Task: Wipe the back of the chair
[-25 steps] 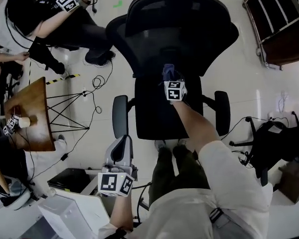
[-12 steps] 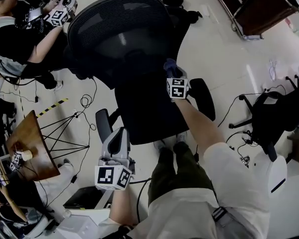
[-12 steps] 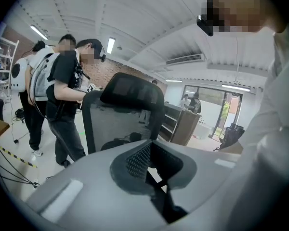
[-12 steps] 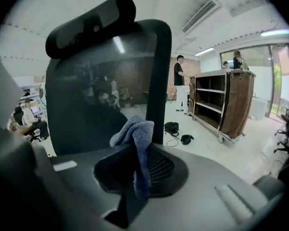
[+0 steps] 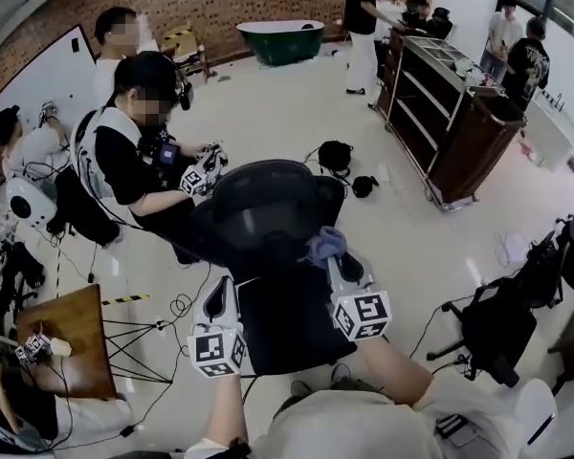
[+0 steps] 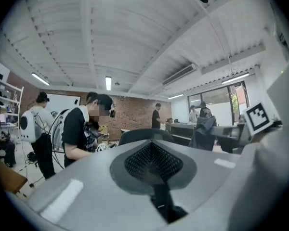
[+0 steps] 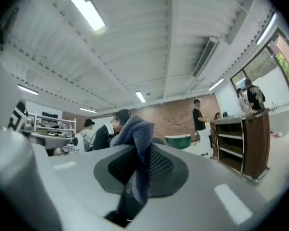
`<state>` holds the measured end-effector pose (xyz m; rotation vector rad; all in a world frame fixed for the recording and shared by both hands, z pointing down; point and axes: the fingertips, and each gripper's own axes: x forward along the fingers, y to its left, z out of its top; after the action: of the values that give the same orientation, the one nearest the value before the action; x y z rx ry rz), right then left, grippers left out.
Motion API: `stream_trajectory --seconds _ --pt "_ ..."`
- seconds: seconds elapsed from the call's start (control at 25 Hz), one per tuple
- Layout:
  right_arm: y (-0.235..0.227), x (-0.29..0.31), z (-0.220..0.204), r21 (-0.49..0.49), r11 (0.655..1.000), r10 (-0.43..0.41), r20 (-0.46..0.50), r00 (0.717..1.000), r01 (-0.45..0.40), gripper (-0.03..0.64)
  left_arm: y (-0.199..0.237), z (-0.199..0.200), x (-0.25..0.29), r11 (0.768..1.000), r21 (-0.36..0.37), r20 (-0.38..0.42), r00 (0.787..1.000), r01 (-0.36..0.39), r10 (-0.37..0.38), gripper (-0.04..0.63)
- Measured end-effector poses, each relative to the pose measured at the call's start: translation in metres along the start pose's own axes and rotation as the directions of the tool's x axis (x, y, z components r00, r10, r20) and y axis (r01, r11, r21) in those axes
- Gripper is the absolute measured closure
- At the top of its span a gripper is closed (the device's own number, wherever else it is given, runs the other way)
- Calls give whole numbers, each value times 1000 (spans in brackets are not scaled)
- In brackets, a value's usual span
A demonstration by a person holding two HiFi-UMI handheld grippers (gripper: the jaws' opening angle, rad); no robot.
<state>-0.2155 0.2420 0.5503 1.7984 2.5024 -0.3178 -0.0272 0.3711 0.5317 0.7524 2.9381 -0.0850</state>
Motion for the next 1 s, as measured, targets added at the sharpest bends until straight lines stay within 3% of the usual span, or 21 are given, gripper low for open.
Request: stream_trajectory --seconds 0.16,0.32,0.68,0.76,0.84,1.0 --pt "51 -70 86 -60 995 90 184 979 -80 572 -20 54 -46 999 33 128 992 14 -19 529" --pt "48 -101 122 -89 994 91 264 960 -70 572 -48 68 -53 997 70 144 989 23 -33 530" --pt "63 -122 123 -94 992 105 212 972 -87 571 -62 67 -81 995 92 106 994 25 -35 530" --pt "71 -131 118 -100 992 99 199 975 -80 571 -62 57 -95 994 106 65 997 27 -34 531" --pt "77 -143 113 -94 992 98 199 975 -80 571 -63 45 -113 992 121 -26 999 26 -23 530" --pt "89 -181 108 -82 991 118 196 974 -104 571 -82 50 -144 993 118 67 998 8 -16 529"
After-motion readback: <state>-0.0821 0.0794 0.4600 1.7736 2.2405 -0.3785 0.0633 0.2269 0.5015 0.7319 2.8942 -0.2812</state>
